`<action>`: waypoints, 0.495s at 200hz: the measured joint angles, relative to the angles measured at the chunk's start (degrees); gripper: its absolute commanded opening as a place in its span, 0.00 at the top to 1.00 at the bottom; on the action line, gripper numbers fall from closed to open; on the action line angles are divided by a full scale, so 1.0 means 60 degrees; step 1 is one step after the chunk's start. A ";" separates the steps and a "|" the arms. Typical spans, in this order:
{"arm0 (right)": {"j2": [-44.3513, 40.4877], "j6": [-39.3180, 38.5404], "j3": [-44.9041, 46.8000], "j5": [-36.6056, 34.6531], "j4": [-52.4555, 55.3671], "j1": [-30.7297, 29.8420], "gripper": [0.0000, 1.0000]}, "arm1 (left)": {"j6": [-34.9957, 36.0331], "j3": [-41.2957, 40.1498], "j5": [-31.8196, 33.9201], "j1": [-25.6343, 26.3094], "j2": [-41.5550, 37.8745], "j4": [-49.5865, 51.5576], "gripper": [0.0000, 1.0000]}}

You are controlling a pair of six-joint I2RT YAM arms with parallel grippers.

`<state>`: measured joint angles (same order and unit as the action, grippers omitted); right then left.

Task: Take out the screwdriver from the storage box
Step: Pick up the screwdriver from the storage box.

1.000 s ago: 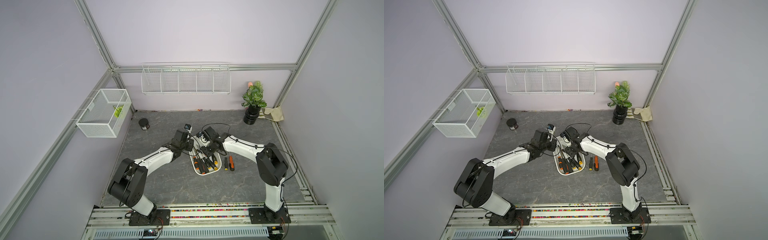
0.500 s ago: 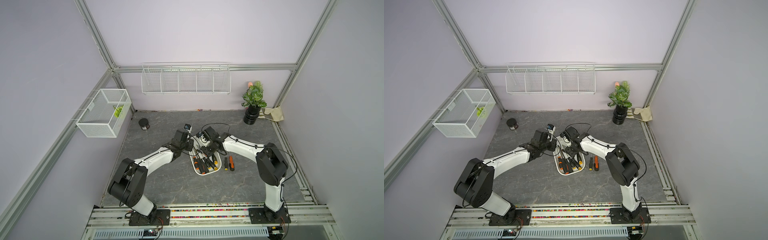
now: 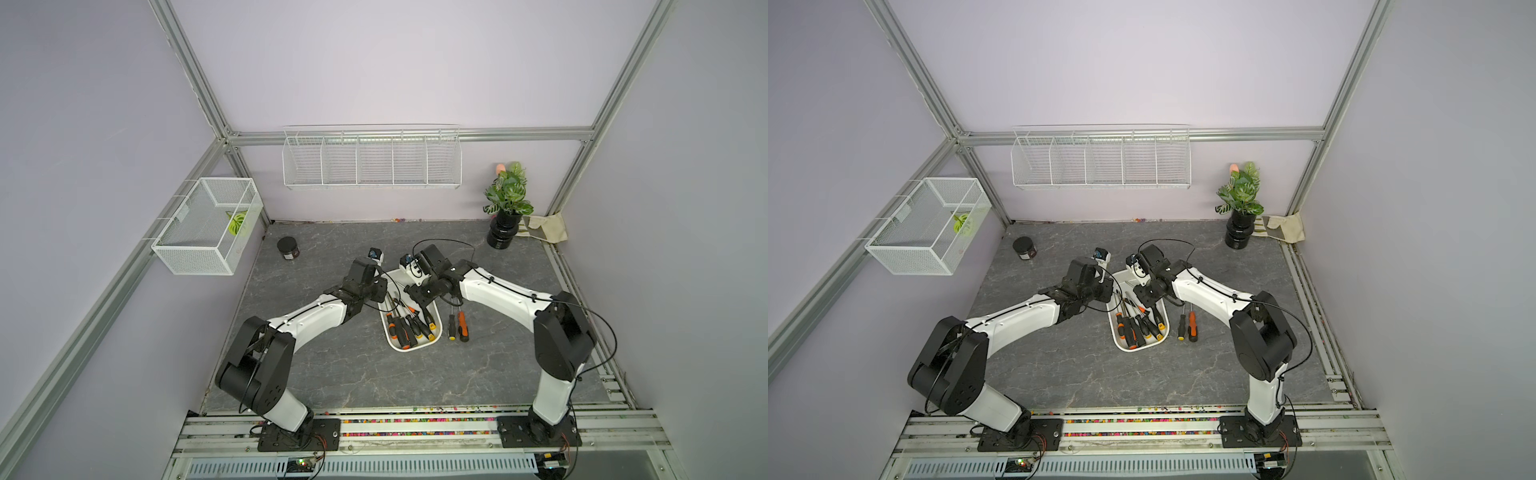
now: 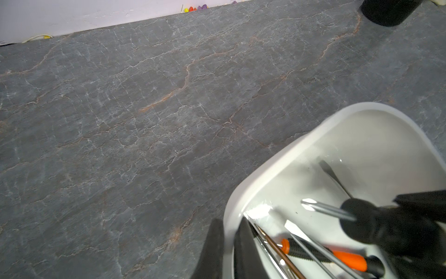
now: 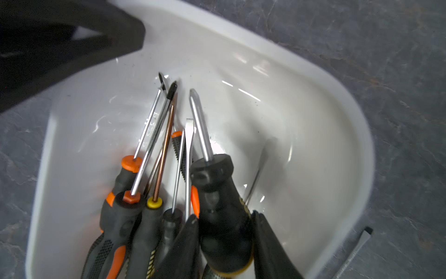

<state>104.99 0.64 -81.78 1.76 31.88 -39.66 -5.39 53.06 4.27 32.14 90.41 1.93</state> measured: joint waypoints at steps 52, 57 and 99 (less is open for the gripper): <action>-0.1020 0.0477 0.1082 0.0204 0.0040 0.0098 1.00 | -0.0025 0.0000 0.0062 0.0000 0.0000 0.0018 1.00; -0.1217 0.0535 0.1260 0.0222 0.0051 0.0127 1.00 | -0.0025 0.0000 0.0066 0.0000 0.0000 0.0018 1.00; -0.3472 0.0929 0.2528 -0.0146 0.0124 0.0302 1.00 | -0.0036 0.0004 0.0095 0.0000 0.0047 0.0018 1.00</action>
<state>84.16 6.22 -66.61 0.89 32.62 -37.85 -5.61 53.08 4.84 32.14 90.70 2.04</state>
